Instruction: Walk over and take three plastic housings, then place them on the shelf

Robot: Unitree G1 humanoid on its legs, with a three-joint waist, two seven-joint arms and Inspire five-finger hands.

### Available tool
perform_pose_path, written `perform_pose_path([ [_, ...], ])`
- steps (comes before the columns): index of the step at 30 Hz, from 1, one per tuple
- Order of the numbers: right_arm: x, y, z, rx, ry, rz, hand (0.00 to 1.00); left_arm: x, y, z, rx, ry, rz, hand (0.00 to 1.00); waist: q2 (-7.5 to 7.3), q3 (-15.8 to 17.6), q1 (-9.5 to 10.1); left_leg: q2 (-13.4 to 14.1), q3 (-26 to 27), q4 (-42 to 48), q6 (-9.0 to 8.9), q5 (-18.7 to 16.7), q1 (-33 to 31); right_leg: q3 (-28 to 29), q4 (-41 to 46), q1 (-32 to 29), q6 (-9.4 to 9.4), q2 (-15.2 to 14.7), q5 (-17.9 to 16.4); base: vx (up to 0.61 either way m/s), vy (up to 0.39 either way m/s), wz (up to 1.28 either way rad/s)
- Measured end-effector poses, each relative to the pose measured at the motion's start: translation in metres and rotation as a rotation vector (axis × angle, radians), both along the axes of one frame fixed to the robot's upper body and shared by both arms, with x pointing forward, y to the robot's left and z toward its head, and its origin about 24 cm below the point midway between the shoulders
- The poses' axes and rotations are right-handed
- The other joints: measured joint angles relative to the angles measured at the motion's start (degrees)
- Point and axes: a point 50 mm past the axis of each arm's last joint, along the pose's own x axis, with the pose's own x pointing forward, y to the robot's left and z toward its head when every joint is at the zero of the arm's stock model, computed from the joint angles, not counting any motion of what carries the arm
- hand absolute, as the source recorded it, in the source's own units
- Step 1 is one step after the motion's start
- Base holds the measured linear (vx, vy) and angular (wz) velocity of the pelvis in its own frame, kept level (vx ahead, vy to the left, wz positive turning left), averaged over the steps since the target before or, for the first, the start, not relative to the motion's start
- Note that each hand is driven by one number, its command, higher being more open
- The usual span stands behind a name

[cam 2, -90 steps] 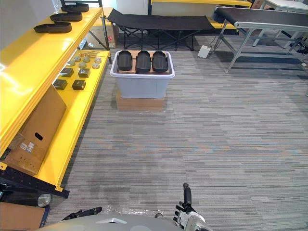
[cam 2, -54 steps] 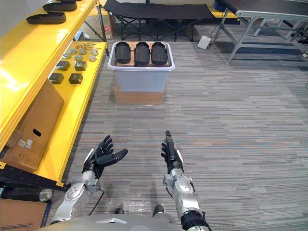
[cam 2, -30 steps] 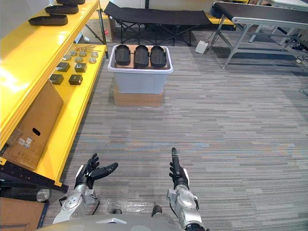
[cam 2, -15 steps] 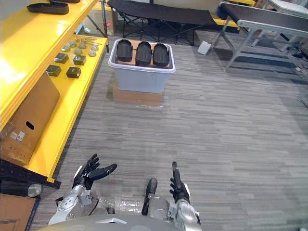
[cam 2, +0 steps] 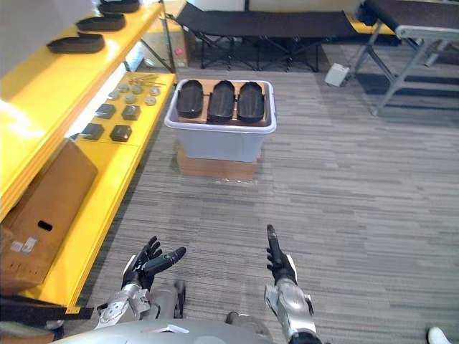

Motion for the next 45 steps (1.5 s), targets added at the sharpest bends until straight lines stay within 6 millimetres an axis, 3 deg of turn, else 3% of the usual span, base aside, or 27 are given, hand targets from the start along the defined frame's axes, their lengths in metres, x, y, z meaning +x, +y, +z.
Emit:
perform_pose_path([
  [2,-0.006,-0.002,-0.003,-0.011,0.02,-0.006,0.0,-0.001,-0.001,-0.001,-0.001,0.007,0.009,1.0,1.08,0.2,0.37,0.8,-0.1,-2.1,-0.13,3.3,0.3,1.6,0.0,3.6,2.03,0.2,-2.6,0.33,0.229,-0.48],
  [3,-0.009,0.001,-0.006,-0.006,0.036,0.006,0.0,-0.001,0.003,-0.001,0.011,0.007,0.015,1.0,0.56,0.1,0.91,0.4,0.9,-0.2,1.45,9.5,1.5,3.2,1.9,4.9,3.2,-1.0,-5.4,0.3,0.229,-0.43],
  [4,-0.009,0.006,-0.007,0.002,0.04,0.021,0.0,0.002,0.009,0.0,0.023,-0.003,0.028,1.0,-0.92,-0.1,1.0,-1.2,1.6,1.0,2.93,11.2,1.9,4.0,3.7,5.1,3.41,-2.8,-7.9,0.46,0.307,-0.39],
  [6,-0.014,0.014,-0.011,0.034,0.058,0.034,0.0,0.011,0.021,0.005,0.062,-0.03,0.037,1.0,-6.38,-0.9,0.91,-5.8,4.0,1.9,5.49,9.8,2.6,4.1,9.6,3.9,4.55,-7.7,-11.2,0.44,0.168,-0.12],
  [7,-0.013,0.012,-0.012,0.038,0.068,0.031,0.0,0.015,0.023,0.007,0.07,-0.039,0.043,1.0,-6.35,-0.7,0.93,-6.3,3.7,2.0,7.07,9.4,3.3,4.1,19.6,-0.5,5.54,-8.9,-10.4,0.46,0.185,-0.08],
  [8,-0.013,0.016,-0.015,0.048,0.082,0.031,0.0,0.016,0.024,0.008,0.073,-0.046,0.045,1.0,-6.09,-0.4,0.86,-6.4,4.0,0.9,8.43,8.5,5.7,4.0,33.9,-7.6,6.93,-10.6,-4.9,0.37,0.182,-0.03],
  [9,-0.019,0.019,-0.019,0.057,0.102,0.027,0.0,0.015,0.023,0.008,0.075,-0.041,0.04,1.0,-6.05,-0.1,0.54,-6.7,3.8,-1.1,9.5,7.8,8.8,2.7,42.4,-10.9,6.45,-12.5,2.0,0.38,0.191,0.09],
  [11,-0.031,0.027,-0.025,0.079,0.138,0.026,0.0,0.012,0.024,0.006,0.093,-0.027,0.034,1.0,-5.48,0.2,-0.32,-6.8,3.0,-2.9,11.3,6.1,13.6,-0.7,49.0,-14.3,3.93,-14.9,-0.6,0.39,0.143,0.22],
  [12,-0.033,0.032,-0.026,0.088,0.14,0.031,0.0,0.012,0.025,0.007,0.101,-0.026,0.042,1.0,-5.31,0.1,-0.58,-6.6,2.8,-3.3,11.63,5.1,15.0,-2.8,47.1,-15.7,4.25,-14.8,-3.5,0.43,0.123,0.18],
  [13,-0.031,0.037,-0.025,0.093,0.132,0.046,0.0,0.015,0.026,0.008,0.105,-0.034,0.04,1.0,-4.74,0.3,-0.73,-5.7,2.6,-3.6,11.55,4.6,16.5,-6.1,39.4,-16.6,4.8,-13.7,-5.8,0.42,0.102,0.11],
  [15,-0.028,0.039,-0.023,0.092,0.114,0.052,0.0,0.023,0.026,0.011,0.106,-0.055,0.035,1.0,-3.66,0.5,-0.82,-4.4,2.0,-4.0,10.71,3.8,18.0,-8.0,23.0,-17.5,5.57,-10.2,-5.3,0.41,0.021,0.2],
  [16,-0.025,0.037,-0.021,0.086,0.103,0.042,0.0,0.029,0.025,0.014,0.105,-0.075,0.029,1.0,-3.48,0.7,-0.94,-4.1,1.2,-4.2,10.03,3.1,18.3,-7.5,12.7,-18.6,7.18,-8.7,-2.7,0.41,-0.034,0.31],
  [18,-0.025,0.033,-0.021,0.08,0.098,0.014,0.0,0.036,0.024,0.017,0.105,-0.093,0.025,1.0,-3.84,0.7,-1.04,-4.2,0.8,-4.2,8.85,1.6,19.6,-6.9,2.8,-20.3,7.78,-8.7,3.6,0.46,-0.135,0.26],
  [20,-0.024,0.029,-0.02,0.076,0.092,-0.007,0.0,0.034,0.025,0.016,0.106,-0.089,0.028,1.0,-3.72,0.9,-1.03,-4.2,0.8,-3.9,7.02,-0.7,22.3,-6.4,0.7,-21.4,7.58,-9.7,6.8,0.44,-0.194,0.13],
  [22,-0.033,0.028,-0.023,0.077,0.112,-0.016,0.0,0.027,0.032,0.014,0.122,-0.072,0.028,1.0,-5.53,0.4,-0.93,-4.7,0.4,-1.8,5.16,-6.6,25.8,-6.1,1.5,-20.6,5.06,-10.9,11.8,0.55,-0.366,0.2],
  [23,-0.033,0.025,-0.023,0.073,0.115,-0.023,0.0,0.025,0.033,0.013,0.122,-0.063,0.033,1.0,-5.03,0.4,-0.98,-3.9,0.2,-0.6,5.29,-8.4,26.2,-5.7,3.3,-20.7,4.06,-10.5,14.7,0.58,-0.407,0.07],
  [24,-0.033,0.015,-0.022,0.05,0.113,-0.042,0.0,0.02,0.027,0.009,0.097,-0.041,0.043,1.0,-2.17,-0.5,-0.93,0.0,0.2,1.6,3.96,-11.3,25.8,-6.4,6.0,-21.4,2.44,-7.2,12.7,0.45,-0.271,-0.07],
  [25,-0.029,0.007,-0.019,0.028,0.102,-0.062,0.0,0.018,0.023,0.006,0.084,-0.031,0.041,1.0,0.24,-1.6,-0.76,2.1,0.4,3.7,2.82,-11.6,24.8,-7.3,6.8,-21.9,1.09,-4.9,10.6,0.44,-0.25,-0.09],
  [27,-0.026,0.0,-0.018,0.008,0.102,-0.099,0.0,0.016,0.016,0.001,0.056,-0.009,0.033,1.0,0.18,-1.6,-0.81,2.6,0.5,8.9,1.21,-9.2,22.2,-7.8,6.6,-21.4,0.14,-4.3,9.4,0.36,-0.26,-0.02],
  [29,-0.026,-0.012,-0.017,-0.034,0.104,-0.13,0.0,0.012,0.003,-0.004,-0.014,0.009,0.035,1.0,0.63,-1.5,-1.06,4.7,2.0,27.2,-1.23,-3.3,14.5,-8.6,4.1,-17.0,-0.47,-2.6,7.2,0.36,-0.26,0.13],
  [31,-0.029,-0.015,-0.017,-0.042,0.11,-0.138,0.0,0.01,-0.002,-0.004,-0.035,0.008,0.029,1.0,0.88,-1.0,-0.84,6.9,4.6,39.0,-0.57,-5.2,8.1,-8.8,1.2,-13.1,-1.07,-1.0,6.8,0.31,-0.171,0.09],
  [34,-0.027,-0.018,-0.014,-0.083,0.081,-0.133,0.0,0.011,-0.003,-0.003,-0.041,-0.002,0.027,1.0,0.31,-0.3,-0.52,5.2,9.0,29.4,0.57,-8.0,4.2,-8.2,-1.1,-9.6,-0.26,-0.6,6.2,0.26,-0.082,-0.21],
  [36,-0.018,-0.018,-0.006,-0.124,0.016,-0.11,0.0,0.013,-0.002,-0.002,-0.034,-0.017,0.034,1.0,0.64,-0.5,-0.48,2.8,9.8,11.2,1.21,-4.7,5.3,-5.6,-1.4,-9.4,-0.09,-0.4,6.1,0.2,0.024,-0.74],
  [37,-0.014,-0.015,-0.001,-0.15,-0.02,-0.086,0.0,0.014,-0.001,-0.001,-0.027,-0.023,0.039,1.0,1.15,-0.8,-0.42,2.7,9.8,5.4,2.41,2.1,6.5,-3.7,-1.4,-9.4,0.27,0.3,6.0,0.17,0.068,-0.85],
  [38,-0.014,-0.012,0.0,-0.159,-0.031,-0.068,0.0,0.015,0.001,-0.001,-0.02,-0.025,0.043,1.0,1.28,-1.0,-0.63,2.4,10.3,4.1,3.32,3.9,7.5,-2.8,-1.5,-9.2,0.51,0.4,6.2,0.26,0.088,-0.66],
  [42,-0.015,-0.001,0.018,-0.175,-0.159,-0.053,0.0,0.04,0.005,0.013,0.042,-0.099,0.053,1.0,-1.29,-0.7,-2.45,-0.4,11.2,-2.4,4.63,5.7,10.1,-2.7,-3.5,-8.6,2.23,-1.7,6.4,0.23,0.09,-0.02],
  [45,-0.021,-0.008,0.029,-0.247,-0.221,-0.06,0.0,0.025,0.013,0.005,0.087,-0.035,0.072,1.0,-1.47,-0.7,-3.38,-1.8,8.8,-4.2,4.98,6.0,12.4,-3.8,0.4,-7.8,4.6,-3.3,4.2,0.13,0.066,0.37],
])
